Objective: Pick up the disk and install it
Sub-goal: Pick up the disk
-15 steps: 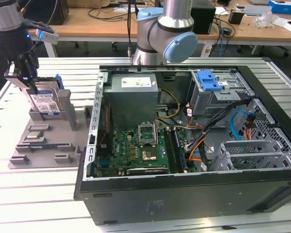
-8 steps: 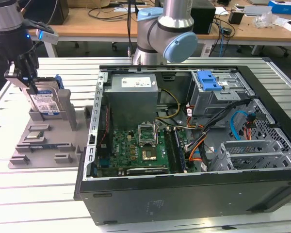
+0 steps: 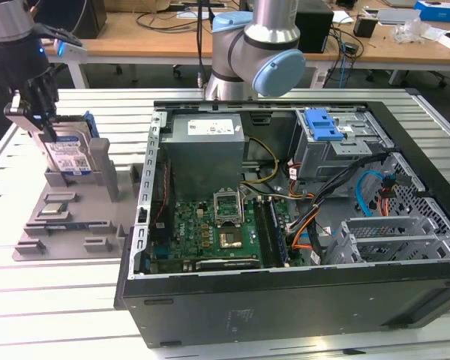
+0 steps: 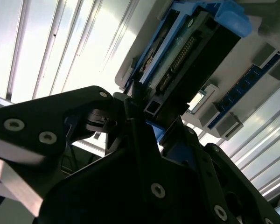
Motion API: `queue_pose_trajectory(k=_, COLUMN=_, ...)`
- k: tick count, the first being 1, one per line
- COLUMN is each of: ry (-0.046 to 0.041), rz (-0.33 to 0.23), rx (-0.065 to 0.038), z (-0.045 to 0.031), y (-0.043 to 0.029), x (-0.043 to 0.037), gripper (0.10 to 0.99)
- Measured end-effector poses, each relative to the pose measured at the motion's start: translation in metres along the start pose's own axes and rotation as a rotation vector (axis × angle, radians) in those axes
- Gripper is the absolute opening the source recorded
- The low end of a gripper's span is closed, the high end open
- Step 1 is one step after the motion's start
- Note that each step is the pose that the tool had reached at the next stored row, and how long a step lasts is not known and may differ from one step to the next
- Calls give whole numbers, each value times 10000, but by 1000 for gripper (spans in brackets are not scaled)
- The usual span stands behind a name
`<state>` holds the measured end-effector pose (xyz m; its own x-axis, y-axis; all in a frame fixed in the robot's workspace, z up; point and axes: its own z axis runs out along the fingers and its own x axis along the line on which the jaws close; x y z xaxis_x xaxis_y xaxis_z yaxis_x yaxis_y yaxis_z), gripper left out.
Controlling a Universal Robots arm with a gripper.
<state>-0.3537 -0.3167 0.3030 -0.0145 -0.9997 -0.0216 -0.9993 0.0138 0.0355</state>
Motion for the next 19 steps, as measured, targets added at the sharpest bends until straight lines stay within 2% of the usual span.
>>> queue_pose_trajectory(k=6, ry=0, rz=2, rx=1, z=-148, y=6, x=-6, gripper=369)
queue_pose_trajectory(k=7, ry=0, rz=1, rx=0, z=-194, y=8, x=-8, gripper=369)
queue_pose_trajectory(k=16, ry=0, rz=1, rx=0, z=-343, y=13, x=-12, gripper=369)
queue_pose_trajectory(k=17, ry=0, rz=1, rx=1, z=-396, y=15, x=-13, gripper=369)
queue_pose_trajectory(k=19, ry=0, rz=1, rx=1, z=-421, y=16, x=-14, gripper=369)
